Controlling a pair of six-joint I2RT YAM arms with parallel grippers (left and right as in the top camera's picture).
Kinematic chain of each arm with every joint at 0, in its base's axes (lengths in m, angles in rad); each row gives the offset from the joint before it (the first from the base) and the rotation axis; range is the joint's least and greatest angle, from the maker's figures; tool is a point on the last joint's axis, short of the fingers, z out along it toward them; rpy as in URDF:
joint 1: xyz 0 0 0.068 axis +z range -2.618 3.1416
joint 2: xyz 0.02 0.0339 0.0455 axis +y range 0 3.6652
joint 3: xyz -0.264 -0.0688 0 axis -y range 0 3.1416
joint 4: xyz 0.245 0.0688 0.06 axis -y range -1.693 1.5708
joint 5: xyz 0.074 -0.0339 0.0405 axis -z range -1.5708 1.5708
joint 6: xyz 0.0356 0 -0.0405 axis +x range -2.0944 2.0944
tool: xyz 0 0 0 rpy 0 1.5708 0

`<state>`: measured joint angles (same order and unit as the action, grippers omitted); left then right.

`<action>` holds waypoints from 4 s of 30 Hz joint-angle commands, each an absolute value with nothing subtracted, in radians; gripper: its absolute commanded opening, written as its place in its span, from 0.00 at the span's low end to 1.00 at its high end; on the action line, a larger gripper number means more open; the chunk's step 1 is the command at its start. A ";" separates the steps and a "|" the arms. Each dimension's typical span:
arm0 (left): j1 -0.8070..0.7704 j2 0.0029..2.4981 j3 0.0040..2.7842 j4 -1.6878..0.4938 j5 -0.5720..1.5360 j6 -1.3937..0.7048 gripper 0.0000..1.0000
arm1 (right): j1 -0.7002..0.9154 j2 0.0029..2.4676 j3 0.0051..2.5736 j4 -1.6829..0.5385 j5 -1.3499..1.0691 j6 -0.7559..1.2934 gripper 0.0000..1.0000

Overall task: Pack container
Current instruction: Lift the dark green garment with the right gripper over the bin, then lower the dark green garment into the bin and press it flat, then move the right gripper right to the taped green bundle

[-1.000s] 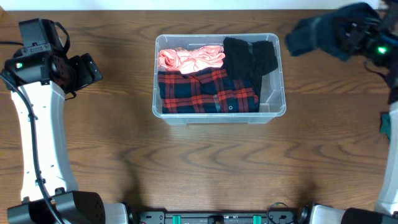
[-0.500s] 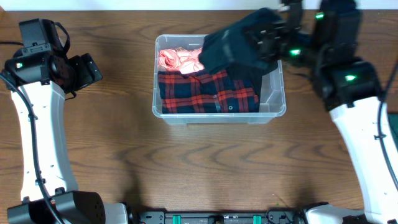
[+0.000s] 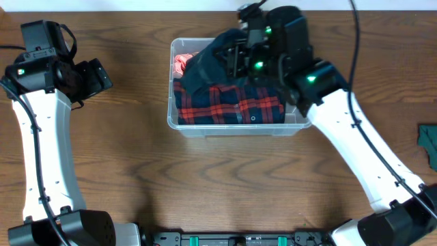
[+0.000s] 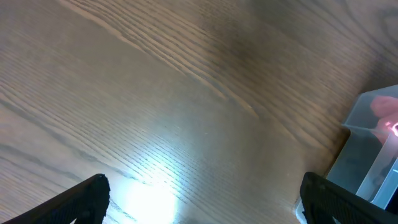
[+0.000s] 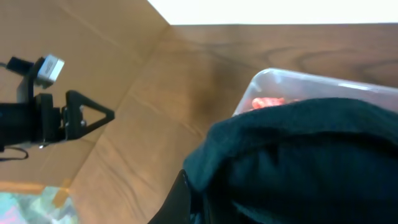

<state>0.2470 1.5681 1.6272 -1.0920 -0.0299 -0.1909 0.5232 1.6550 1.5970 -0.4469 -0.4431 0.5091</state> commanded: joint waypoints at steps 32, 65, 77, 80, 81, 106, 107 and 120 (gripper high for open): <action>0.252 1.570 1.626 -1.098 -0.034 -0.204 0.98 | 0.674 1.681 1.606 -0.576 -0.261 0.508 0.01; 0.252 1.570 1.626 -1.095 -0.035 -0.204 0.98 | 0.670 1.868 1.614 -0.759 -0.086 0.208 0.01; 0.252 1.570 1.626 -1.095 -0.035 -0.204 0.98 | 0.672 1.959 1.618 -0.736 -0.081 0.185 0.01; 0.252 1.570 1.626 -1.096 -0.035 -0.204 0.98 | 0.658 1.924 1.639 -0.730 -0.078 0.185 0.01; 0.252 1.570 1.626 -1.097 -0.035 -0.204 0.98 | 0.652 1.906 1.651 -0.733 -0.077 0.186 0.01; 0.252 1.570 1.626 -1.095 -0.035 -0.204 0.98 | -0.348 1.546 1.653 -1.276 -0.019 0.548 0.55; 0.252 1.570 1.626 -1.095 -0.035 -0.204 0.98 | -0.387 1.544 1.637 -1.275 -0.020 0.548 0.55; 0.252 1.570 1.626 -1.095 -0.035 -0.204 0.98 | -0.916 1.544 1.272 -0.974 -0.113 0.435 0.56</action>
<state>0.2470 1.5681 1.6272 -1.0931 -0.0299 -0.1909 -0.8555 1.5475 1.3201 -1.0107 -0.0906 0.4831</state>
